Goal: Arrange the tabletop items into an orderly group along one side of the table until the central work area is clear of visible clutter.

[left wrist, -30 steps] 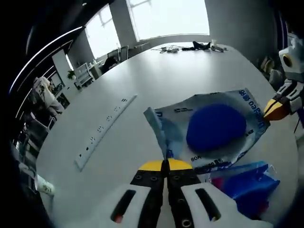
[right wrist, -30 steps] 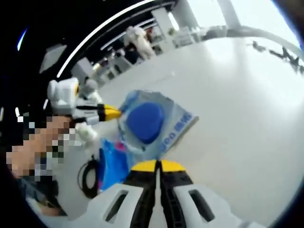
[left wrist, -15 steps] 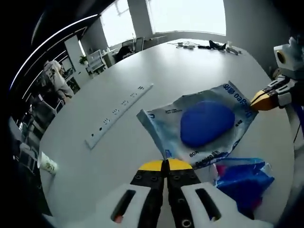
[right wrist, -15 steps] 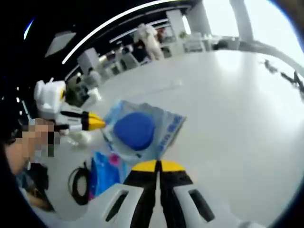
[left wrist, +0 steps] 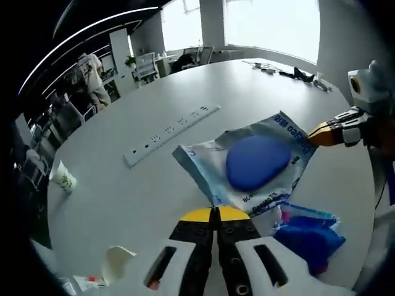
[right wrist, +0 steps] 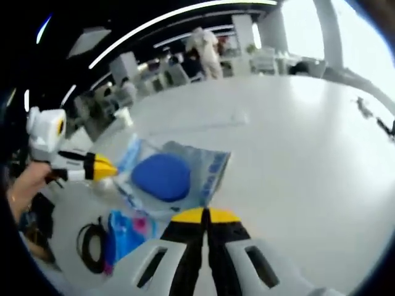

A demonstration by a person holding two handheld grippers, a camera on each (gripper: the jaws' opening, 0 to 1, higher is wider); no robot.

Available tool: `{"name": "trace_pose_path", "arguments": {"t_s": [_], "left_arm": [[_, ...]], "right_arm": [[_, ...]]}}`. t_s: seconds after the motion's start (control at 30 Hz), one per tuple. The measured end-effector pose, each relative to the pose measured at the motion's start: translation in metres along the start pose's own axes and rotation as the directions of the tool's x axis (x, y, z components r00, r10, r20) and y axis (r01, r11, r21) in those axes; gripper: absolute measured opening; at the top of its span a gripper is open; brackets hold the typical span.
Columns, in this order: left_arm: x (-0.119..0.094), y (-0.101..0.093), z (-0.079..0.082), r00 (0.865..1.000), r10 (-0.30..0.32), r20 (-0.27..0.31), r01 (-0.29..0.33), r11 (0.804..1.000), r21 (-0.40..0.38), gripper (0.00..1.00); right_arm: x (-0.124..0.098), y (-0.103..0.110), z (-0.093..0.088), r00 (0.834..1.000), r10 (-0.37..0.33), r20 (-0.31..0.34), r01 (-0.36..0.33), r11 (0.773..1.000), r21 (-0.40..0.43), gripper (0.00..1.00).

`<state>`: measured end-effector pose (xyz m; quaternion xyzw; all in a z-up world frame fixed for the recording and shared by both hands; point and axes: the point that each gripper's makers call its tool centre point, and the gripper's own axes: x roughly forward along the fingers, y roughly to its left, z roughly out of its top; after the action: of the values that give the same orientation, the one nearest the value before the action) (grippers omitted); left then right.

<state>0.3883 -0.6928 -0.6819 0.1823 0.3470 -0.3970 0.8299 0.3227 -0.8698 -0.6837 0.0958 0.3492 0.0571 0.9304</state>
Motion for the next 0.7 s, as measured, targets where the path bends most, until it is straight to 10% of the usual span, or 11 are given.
{"name": "trace_pose_path", "arguments": {"t_s": [0.7], "left_arm": [[-0.009,0.016,-0.047,0.987,0.157,0.023,-0.153,0.981,-0.119,0.01]], "right_arm": [[0.035,0.024,-0.002,0.993,0.117,-0.010,-0.117,0.992,0.049,0.00]]}}
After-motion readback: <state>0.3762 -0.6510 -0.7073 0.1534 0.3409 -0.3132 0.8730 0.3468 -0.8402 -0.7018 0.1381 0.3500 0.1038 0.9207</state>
